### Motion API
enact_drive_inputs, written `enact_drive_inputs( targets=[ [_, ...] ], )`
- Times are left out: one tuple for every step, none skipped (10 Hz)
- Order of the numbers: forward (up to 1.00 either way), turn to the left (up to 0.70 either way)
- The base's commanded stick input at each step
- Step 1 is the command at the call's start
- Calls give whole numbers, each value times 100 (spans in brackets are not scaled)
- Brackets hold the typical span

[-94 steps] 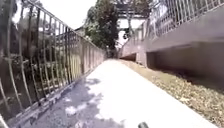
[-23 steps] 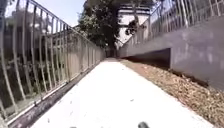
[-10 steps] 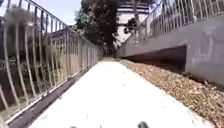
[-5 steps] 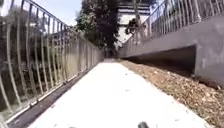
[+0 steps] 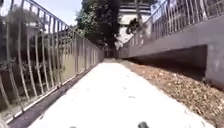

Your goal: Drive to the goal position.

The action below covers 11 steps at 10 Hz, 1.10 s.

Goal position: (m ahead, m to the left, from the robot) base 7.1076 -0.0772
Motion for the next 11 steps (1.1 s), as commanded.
enact_drive_inputs(
  targets=[
    [50, 0],
    [50, 0],
    [50, 0],
    [50, 0],
    [50, -4],
    [50, -29],
    [50, -50],
    [50, -50],
    [50, -50],
    [50, -50],
    [50, -23]
  ],
)
